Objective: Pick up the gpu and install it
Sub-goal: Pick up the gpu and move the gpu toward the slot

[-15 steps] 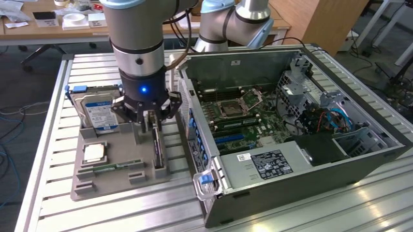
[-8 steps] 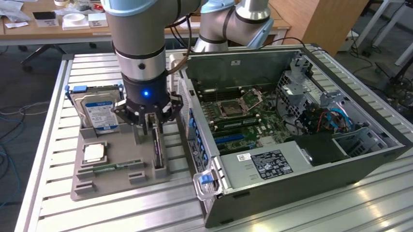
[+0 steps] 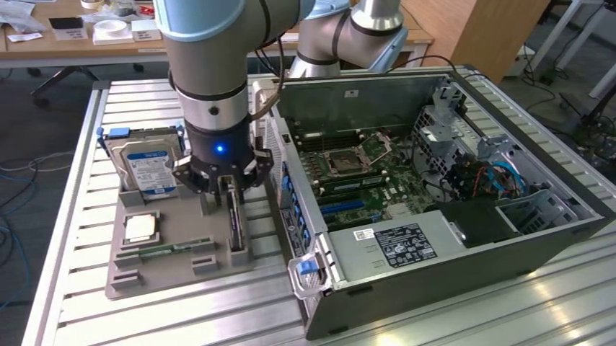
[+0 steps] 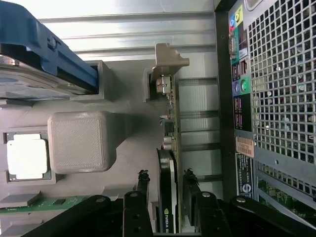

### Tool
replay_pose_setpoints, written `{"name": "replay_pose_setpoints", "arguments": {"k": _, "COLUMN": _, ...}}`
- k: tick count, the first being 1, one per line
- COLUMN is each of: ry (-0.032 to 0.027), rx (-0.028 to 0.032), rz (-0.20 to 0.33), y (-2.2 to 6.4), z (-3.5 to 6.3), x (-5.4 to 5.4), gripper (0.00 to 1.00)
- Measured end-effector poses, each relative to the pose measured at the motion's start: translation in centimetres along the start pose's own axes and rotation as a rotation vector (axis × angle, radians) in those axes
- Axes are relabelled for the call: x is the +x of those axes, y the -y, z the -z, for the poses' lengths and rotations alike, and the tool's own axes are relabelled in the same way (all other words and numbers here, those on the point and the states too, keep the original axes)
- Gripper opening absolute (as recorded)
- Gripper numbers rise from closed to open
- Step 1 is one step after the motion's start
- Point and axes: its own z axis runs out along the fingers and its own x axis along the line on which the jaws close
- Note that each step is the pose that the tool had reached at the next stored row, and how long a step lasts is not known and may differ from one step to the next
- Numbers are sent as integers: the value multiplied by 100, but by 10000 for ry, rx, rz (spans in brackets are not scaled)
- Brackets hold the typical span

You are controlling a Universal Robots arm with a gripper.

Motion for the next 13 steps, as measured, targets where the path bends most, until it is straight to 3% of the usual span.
{"name": "replay_pose_setpoints", "arguments": {"k": 5, "ry": 0, "rx": 0, "rz": 0, "y": 3, "z": -76, "x": -2, "gripper": 42}}
{"name": "replay_pose_setpoints", "arguments": {"k": 13, "ry": 0, "rx": 0, "rz": -1, "y": 3, "z": -78, "x": -2, "gripper": 42}}
